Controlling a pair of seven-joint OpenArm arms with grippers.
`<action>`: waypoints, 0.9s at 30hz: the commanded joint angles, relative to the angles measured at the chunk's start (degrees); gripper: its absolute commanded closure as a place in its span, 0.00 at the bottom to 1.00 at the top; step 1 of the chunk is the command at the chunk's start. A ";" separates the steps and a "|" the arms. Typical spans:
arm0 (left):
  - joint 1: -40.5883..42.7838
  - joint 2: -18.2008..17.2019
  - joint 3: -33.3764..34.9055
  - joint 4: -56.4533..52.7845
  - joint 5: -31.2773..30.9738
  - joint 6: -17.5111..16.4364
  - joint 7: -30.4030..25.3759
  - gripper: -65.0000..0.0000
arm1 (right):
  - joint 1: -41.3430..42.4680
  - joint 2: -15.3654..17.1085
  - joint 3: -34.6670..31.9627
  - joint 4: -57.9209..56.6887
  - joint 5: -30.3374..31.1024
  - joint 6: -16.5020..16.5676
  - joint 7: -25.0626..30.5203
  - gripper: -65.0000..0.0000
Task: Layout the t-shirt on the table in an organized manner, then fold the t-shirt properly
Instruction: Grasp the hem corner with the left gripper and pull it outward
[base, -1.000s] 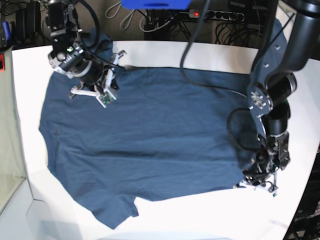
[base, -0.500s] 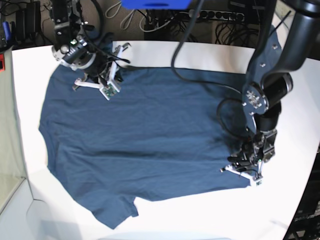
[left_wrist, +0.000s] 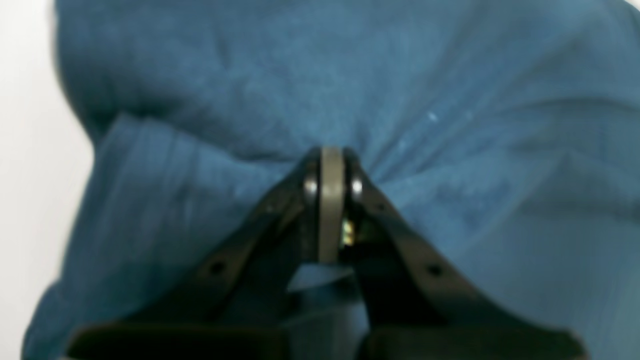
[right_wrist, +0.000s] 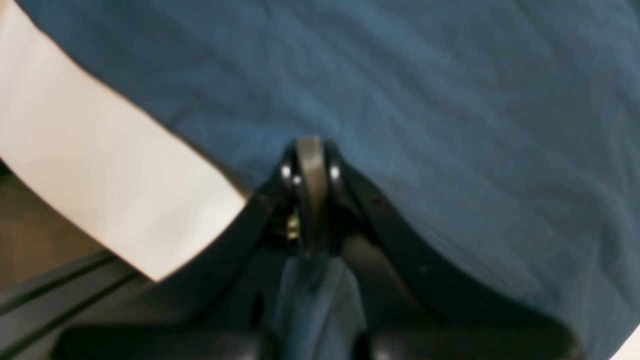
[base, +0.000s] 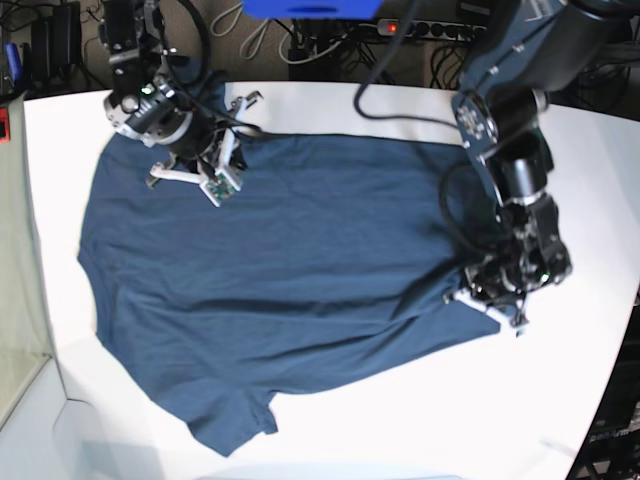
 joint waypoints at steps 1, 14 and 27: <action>2.19 0.68 0.16 3.46 3.26 1.35 7.67 1.00 | 0.21 0.37 0.15 0.87 0.40 -0.29 0.98 1.00; 6.49 2.08 0.25 12.25 2.73 1.53 1.07 1.00 | -0.23 0.37 0.06 0.87 0.31 -0.11 0.98 1.00; -14.96 -10.66 -0.19 -25.81 2.12 1.61 -27.76 1.00 | -1.90 3.44 0.59 -0.37 0.31 -0.11 0.98 1.00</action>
